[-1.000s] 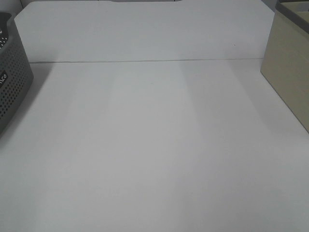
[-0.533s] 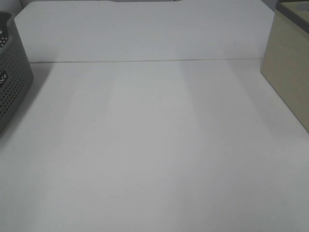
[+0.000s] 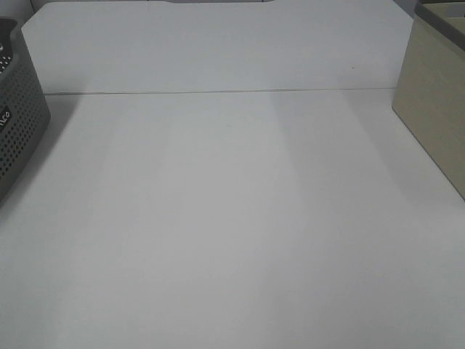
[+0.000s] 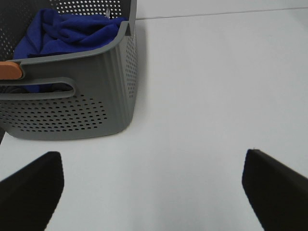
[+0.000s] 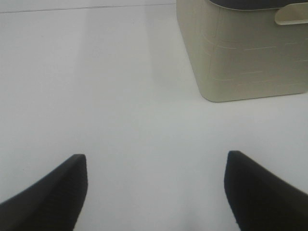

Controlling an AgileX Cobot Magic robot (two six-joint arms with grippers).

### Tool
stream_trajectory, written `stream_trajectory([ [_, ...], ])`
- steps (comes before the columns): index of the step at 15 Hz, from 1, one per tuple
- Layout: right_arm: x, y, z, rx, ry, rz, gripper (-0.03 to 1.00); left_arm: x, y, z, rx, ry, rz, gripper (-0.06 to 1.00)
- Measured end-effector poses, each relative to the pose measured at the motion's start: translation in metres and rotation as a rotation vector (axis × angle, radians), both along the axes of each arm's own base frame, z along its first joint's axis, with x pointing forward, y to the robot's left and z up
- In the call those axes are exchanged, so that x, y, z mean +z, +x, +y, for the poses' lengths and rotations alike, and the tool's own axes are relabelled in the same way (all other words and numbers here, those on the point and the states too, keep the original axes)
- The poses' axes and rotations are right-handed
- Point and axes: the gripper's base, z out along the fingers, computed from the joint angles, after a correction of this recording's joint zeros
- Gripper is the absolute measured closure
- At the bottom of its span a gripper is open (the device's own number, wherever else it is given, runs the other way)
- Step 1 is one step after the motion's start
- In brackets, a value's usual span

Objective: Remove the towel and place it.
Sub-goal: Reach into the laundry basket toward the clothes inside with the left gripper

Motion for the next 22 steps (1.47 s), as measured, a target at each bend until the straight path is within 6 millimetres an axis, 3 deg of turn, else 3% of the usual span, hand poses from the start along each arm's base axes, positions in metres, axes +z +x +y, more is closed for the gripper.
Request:
stream_trajectory([
  [4, 0.000, 0.000, 0.000, 0.000, 0.000, 0.000, 0.20, 0.035, 0.018, 0.001, -0.040, 0.067, 0.060, -0.01],
  [7, 0.000, 0.000, 0.000, 0.000, 0.000, 0.000, 0.20, 0.073, 0.047, 0.001, -0.105, 0.157, 0.136, -0.01],
  [8, 0.000, 0.000, 0.000, 0.000, 0.000, 0.000, 0.20, 0.085, 0.061, 0.001, -0.134, 0.186, 0.181, -0.01],
  [9, 0.000, 0.000, 0.000, 0.000, 0.000, 0.000, 0.20, 0.104, 0.089, 0.002, -0.231, 0.286, 0.286, -0.01],
  [10, 0.000, 0.000, 0.000, 0.000, 0.000, 0.000, 0.20, 0.107, 0.096, 0.002, -0.256, 0.311, 0.308, -0.01],
  [13, 0.000, 0.000, 0.000, 0.000, 0.000, 0.000, 0.20, 0.126, 0.143, 0.004, -0.394, 0.462, 0.360, -0.01],
  [16, 0.000, 0.000, 0.000, 0.000, 0.000, 0.000, 0.20, 0.135, 0.172, 0.007, -0.432, 0.524, 0.382, -0.01],
  [17, 0.000, 0.000, 0.000, 0.000, 0.000, 0.000, 0.20, 0.134, 0.197, 0.020, -0.429, 0.588, 0.439, -0.01],
  [18, 0.000, 0.000, 0.000, 0.000, 0.000, 0.000, 0.20, 0.134, 0.203, 0.023, -0.423, 0.603, 0.455, -0.01],
  [22, 0.000, 0.000, 0.000, 0.000, 0.000, 0.000, 0.20, 0.105, 0.260, 0.055, -0.375, 0.610, 0.639, -0.01],
])
